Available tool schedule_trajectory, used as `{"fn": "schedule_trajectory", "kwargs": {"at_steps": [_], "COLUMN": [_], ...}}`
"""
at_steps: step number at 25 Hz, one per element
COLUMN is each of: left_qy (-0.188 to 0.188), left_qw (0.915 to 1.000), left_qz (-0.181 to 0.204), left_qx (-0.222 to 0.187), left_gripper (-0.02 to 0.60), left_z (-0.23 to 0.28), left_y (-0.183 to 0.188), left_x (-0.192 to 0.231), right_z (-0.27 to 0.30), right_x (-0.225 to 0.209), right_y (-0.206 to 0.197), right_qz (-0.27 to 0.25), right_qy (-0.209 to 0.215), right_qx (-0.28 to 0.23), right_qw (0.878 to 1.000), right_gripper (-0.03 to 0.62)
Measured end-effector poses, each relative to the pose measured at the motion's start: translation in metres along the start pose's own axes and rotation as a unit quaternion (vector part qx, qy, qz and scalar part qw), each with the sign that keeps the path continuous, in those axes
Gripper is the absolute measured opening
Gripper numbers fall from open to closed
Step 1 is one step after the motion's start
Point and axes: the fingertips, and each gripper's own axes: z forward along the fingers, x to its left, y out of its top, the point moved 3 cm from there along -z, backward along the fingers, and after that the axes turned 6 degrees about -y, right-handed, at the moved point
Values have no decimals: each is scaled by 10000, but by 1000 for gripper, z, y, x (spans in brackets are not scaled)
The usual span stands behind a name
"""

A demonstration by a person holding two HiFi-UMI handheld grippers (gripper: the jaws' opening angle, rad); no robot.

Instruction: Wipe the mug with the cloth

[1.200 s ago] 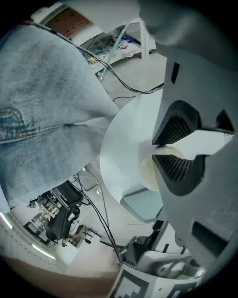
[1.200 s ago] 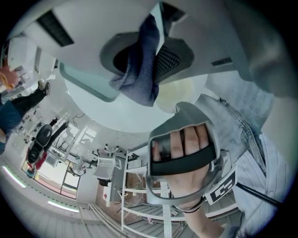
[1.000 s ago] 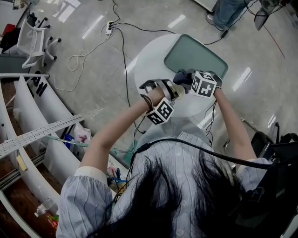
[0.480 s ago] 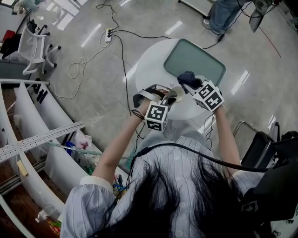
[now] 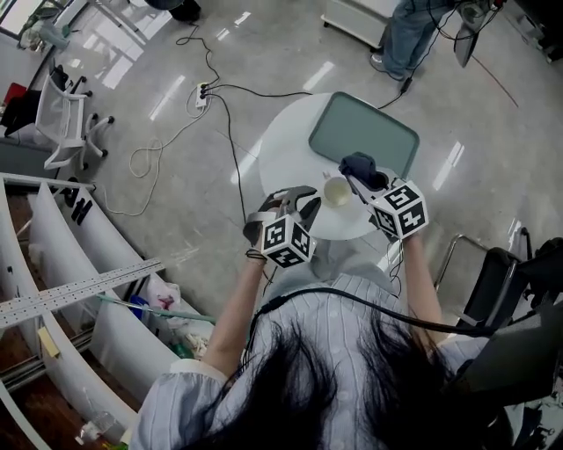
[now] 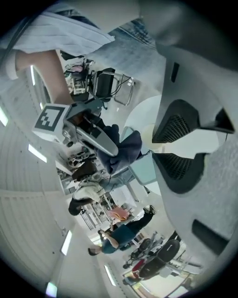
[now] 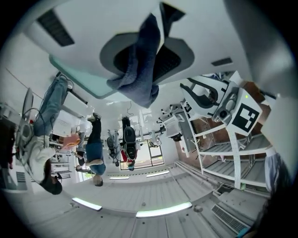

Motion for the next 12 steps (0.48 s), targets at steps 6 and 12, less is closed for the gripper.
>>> {"fn": "schedule_trajectory", "kwargs": {"at_steps": [6,12], "left_qy": [114,148], "left_qw": [9935,9864], "left_qz": [-1100,-1580], "left_qx": [-268,-428], "left_gripper": [77,69], "left_z": [-25,-45], "left_y": [-16,-37], "left_x": [-7,-24], "right_z": [-17,-27], "right_x": [26,67], "right_y": [13,7], "right_qz": [532,878], "right_qy": [-112,-72], "right_qx": [-445,-639], "right_qw": [9975,9941], "right_gripper": [80,80]}}
